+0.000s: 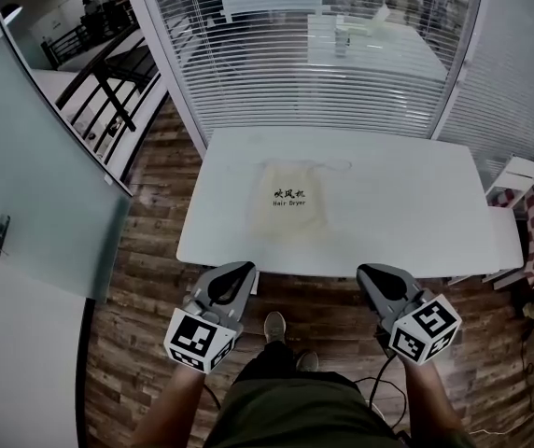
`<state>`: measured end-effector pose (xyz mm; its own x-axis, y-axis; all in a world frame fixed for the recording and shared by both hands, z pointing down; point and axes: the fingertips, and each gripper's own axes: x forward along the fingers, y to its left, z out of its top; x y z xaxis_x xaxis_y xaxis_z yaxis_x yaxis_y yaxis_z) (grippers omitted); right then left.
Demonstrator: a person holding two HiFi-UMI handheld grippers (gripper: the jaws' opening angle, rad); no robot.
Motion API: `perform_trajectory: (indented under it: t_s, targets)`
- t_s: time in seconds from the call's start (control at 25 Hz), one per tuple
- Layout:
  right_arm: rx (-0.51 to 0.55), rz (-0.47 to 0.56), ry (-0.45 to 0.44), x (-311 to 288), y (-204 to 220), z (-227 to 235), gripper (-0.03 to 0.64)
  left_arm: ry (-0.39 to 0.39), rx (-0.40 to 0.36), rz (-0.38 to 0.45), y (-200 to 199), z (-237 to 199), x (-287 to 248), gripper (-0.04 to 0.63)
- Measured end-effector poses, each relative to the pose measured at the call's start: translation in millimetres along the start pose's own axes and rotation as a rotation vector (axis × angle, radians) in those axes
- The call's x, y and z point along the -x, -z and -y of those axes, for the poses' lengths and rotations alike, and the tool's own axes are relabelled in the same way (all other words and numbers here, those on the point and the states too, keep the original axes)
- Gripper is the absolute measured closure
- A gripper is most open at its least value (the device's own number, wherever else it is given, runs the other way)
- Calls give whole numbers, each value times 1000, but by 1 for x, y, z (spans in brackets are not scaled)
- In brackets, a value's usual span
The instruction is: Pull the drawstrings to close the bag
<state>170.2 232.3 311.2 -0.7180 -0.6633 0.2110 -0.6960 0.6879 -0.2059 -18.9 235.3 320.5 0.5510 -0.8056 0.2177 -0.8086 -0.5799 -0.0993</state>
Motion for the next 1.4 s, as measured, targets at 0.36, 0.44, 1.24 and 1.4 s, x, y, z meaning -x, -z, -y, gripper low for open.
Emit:
perform_trajectory:
  t_s: [0.36,0.44,1.24,1.4]
  targets:
    - [-6,-23,25,-32,0,34,606,11,4,-13,11,-32,-41,589]
    - [-8,-35,30,-46,1,39,606,18,9,-19,16,-44,-50,589]
    - [-83,-143,92,-220,-6,115,606,98,36,-153,76,-218,-164,589]
    - [-67,-164,127,-246,-8,129,606,120,23,-173,84,-248,-180,589]
